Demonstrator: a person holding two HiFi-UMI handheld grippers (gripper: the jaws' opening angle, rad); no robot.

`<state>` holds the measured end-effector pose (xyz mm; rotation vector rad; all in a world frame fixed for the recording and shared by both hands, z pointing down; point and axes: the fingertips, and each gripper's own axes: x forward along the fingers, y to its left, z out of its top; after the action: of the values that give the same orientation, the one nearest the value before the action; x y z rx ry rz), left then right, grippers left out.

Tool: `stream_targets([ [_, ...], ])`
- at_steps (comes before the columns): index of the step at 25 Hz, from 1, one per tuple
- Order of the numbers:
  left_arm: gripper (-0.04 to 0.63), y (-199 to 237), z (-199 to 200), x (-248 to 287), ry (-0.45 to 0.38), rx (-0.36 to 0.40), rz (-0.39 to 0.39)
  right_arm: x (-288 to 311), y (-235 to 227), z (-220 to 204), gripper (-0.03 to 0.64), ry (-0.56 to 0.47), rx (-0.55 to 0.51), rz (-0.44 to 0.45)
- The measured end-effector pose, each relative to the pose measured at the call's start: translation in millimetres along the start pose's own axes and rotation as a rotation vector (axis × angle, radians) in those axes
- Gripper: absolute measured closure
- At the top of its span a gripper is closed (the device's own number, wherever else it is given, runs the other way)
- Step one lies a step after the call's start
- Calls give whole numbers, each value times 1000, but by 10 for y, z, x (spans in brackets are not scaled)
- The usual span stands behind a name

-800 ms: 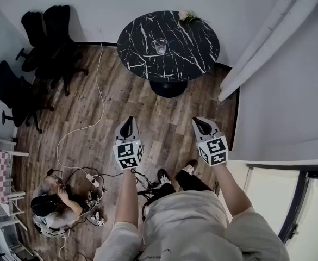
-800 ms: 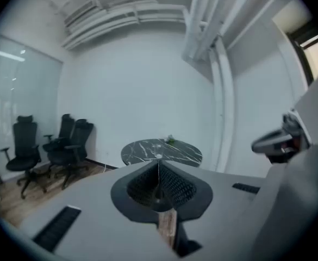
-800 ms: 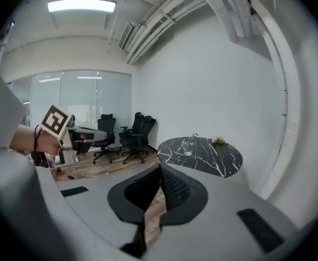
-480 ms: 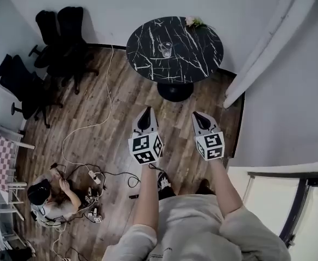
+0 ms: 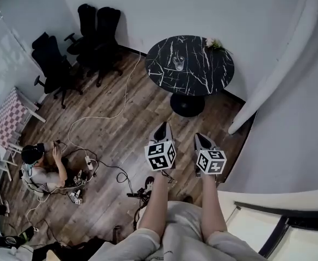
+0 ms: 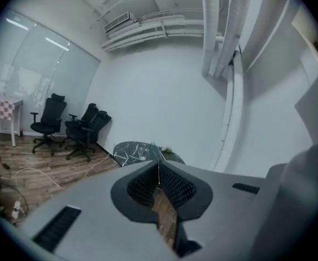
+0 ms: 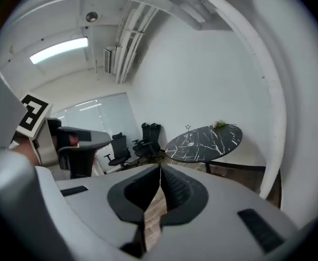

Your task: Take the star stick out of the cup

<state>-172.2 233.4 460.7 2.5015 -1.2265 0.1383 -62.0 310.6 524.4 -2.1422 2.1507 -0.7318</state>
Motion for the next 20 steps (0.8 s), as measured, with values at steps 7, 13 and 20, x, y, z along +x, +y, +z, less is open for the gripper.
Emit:
stream_targets([
  [7, 571, -661, -256, -386, 16, 194, -8, -492, 161, 314, 581, -83, -10, 174],
  [13, 571, -674, -147, -481, -8, 218, 27, -625, 144, 535, 581, -174, -36, 147],
  [20, 571, -691, 39, -254, -52, 176, -28, -391, -95, 581, 581, -203, 8, 87],
])
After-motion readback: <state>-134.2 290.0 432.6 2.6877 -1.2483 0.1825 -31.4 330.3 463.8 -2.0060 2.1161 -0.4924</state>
